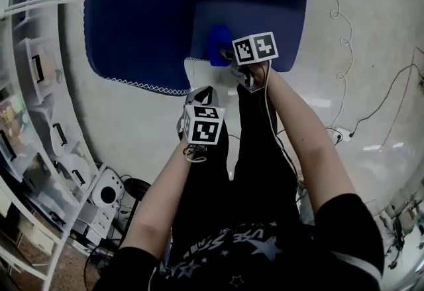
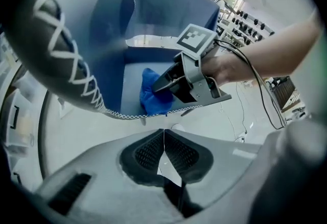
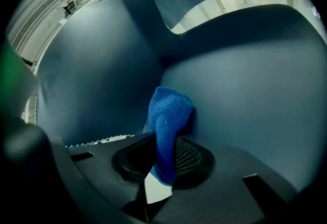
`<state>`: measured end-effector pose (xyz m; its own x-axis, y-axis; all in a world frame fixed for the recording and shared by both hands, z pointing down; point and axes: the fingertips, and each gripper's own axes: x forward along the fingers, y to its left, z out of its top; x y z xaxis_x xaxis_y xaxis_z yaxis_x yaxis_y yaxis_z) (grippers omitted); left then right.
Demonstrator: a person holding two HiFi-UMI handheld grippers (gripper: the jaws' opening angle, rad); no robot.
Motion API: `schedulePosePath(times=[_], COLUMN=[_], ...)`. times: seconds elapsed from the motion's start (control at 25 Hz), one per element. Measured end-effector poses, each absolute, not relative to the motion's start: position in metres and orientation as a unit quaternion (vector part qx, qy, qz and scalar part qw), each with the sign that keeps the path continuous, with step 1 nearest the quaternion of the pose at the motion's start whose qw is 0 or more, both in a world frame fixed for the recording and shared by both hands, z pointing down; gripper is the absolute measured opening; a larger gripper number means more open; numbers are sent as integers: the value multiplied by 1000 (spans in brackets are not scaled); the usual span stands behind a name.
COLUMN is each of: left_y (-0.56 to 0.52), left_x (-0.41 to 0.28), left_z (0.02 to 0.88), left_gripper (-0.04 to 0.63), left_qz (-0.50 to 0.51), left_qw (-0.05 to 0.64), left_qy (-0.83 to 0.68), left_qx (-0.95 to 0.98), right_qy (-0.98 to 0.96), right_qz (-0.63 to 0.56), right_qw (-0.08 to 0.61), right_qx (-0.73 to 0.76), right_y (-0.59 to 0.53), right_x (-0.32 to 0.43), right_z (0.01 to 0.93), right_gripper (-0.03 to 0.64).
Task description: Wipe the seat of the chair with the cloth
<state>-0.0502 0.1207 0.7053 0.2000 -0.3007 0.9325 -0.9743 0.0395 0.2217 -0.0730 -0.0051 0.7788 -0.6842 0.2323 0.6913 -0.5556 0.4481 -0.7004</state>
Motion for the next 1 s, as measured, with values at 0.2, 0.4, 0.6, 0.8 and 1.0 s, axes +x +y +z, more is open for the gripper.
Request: schedulePosePath(times=[0.2,0.4,0.6,0.8,1.0], left_y=[112,101,83,60,43], left_x=[-46,-36,-24,-12,-4], left_z=[701,702,705,709,710], left_gripper=[20,21,20,20,20], left_qz=[357,373,394,402,399], left_qw=[472,465,447,445,452], left_qy=[-517,-500,-476,-465,-467], left_qx=[619,628,646,651,647], right_qy=[-750,-738,-723,-718,-712], right_qz=[521,532,554,556,558], right_qw=[382,374,352,350,348], right_qx=[143,180,213,230,244], right_y=[-18,-30,-39,-48,-57], right_x=[-29,21,65,110,147], right_z=[782,784,785,784,782], right_gripper=[71,72,72,74,74])
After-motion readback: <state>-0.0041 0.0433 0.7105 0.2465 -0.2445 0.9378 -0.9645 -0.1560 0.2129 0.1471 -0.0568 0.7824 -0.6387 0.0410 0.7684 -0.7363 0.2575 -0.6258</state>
